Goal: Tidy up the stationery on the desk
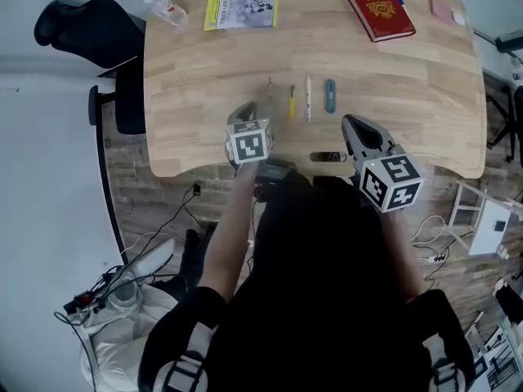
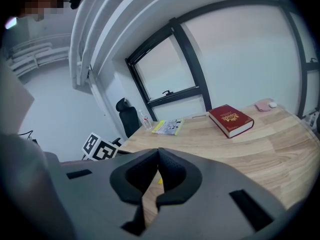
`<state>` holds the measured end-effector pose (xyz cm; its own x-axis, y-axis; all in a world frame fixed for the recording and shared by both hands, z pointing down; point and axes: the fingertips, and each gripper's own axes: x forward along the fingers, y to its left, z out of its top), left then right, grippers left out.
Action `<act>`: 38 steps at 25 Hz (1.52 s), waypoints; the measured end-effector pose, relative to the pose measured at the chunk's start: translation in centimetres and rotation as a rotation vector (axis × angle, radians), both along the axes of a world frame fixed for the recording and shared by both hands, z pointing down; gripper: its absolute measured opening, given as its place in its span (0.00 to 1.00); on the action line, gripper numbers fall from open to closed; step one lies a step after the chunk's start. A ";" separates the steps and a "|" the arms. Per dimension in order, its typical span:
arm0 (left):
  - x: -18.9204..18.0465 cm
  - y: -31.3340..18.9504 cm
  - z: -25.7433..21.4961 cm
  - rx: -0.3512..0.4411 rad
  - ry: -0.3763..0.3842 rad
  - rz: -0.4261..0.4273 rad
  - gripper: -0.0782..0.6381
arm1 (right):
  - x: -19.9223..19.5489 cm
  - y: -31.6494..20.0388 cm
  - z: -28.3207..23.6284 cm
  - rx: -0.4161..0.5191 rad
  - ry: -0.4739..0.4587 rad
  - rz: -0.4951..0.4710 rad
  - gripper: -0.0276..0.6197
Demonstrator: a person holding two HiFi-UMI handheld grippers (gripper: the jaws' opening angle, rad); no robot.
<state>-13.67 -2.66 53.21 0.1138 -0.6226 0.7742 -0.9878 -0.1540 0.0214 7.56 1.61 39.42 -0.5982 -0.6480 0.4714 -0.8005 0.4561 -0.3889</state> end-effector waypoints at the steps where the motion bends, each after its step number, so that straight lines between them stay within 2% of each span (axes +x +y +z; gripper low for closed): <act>1: 0.1 0.3 -0.7 0.012 0.004 0.014 0.17 | 0.0 0.0 0.0 0.000 -0.001 -0.004 0.06; 4: 0.8 1.2 -3.1 0.052 0.034 0.052 0.16 | 0.2 0.0 -0.1 0.007 0.000 -0.020 0.06; 6: 1.7 2.1 -4.9 0.072 0.082 0.075 0.16 | 0.5 0.0 -0.3 0.013 -0.004 -0.032 0.06; 11: 5.3 4.0 -10.8 0.156 0.275 0.144 0.16 | 1.0 -0.2 -1.5 0.037 -0.047 -0.063 0.06; 14: 6.9 4.6 -15.2 0.240 0.409 0.143 0.16 | 1.1 -0.2 -3.5 0.088 -0.065 -0.099 0.06; 16: 7.9 4.6 -17.9 0.297 0.451 0.162 0.16 | 1.2 -0.2 -5.0 0.126 -0.083 -0.130 0.06; 22: 10.3 4.3 -24.5 0.430 0.486 0.269 0.16 | 2.2 -0.4 -10.3 0.226 -0.166 -0.173 0.06; 30: 12.1 5.0 -32.1 0.579 0.516 0.337 0.16 | 3.6 0.1 -16.5 0.422 -0.137 -0.209 0.06; 34: 12.5 5.6 -33.5 0.610 0.500 0.361 0.16 | 3.6 0.7 -16.6 0.446 -0.093 -0.213 0.06; 38: 12.7 5.9 -33.7 0.614 0.500 0.363 0.16 | 3.8 1.1 -16.3 0.433 -0.114 -0.196 0.06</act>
